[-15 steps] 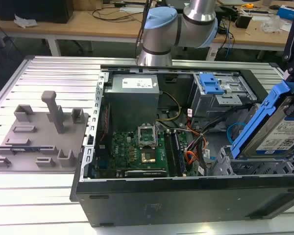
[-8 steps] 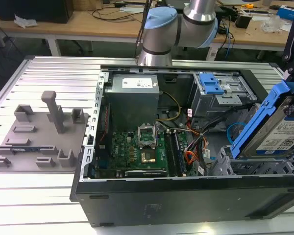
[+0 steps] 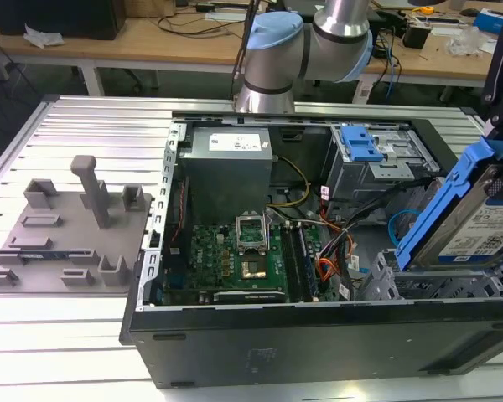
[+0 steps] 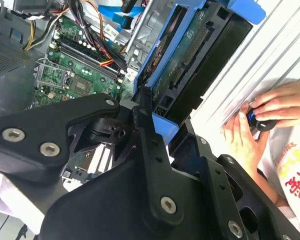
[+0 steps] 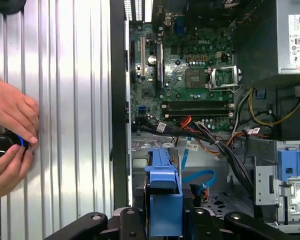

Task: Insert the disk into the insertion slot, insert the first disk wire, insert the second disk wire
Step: 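Insert the disk into the insertion slot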

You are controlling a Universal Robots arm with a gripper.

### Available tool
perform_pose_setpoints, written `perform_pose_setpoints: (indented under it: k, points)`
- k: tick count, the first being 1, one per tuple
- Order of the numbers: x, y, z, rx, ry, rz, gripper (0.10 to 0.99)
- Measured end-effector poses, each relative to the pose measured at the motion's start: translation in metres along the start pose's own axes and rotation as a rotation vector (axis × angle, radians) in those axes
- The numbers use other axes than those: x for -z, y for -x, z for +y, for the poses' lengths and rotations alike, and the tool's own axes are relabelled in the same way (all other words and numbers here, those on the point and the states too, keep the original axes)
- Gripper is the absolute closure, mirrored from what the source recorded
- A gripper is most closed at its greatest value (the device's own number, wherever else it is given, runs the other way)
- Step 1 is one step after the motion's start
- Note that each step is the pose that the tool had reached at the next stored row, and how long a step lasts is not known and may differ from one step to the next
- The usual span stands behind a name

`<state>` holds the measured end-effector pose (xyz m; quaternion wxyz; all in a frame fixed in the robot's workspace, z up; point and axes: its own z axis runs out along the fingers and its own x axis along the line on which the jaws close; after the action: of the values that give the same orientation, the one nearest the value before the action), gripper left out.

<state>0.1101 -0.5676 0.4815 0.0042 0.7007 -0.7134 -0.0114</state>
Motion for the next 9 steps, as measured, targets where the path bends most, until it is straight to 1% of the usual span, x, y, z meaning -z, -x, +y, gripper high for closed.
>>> perform_pose_setpoints:
  k: [1, 7, 8, 9]
  points:
    - [-0.0003, -0.0002, 0.0000, 0.000, 0.000, -0.0028, 0.722]
    - [-0.0005, -0.0003, -0.0005, 0.000, 0.000, -0.0030, 0.722]
    - [-0.0006, -0.0009, -0.0005, 0.000, 0.000, -0.0133, 0.722]
    - [-0.0005, -0.0023, -0.0005, 0.001, 0.001, -0.0371, 0.722]
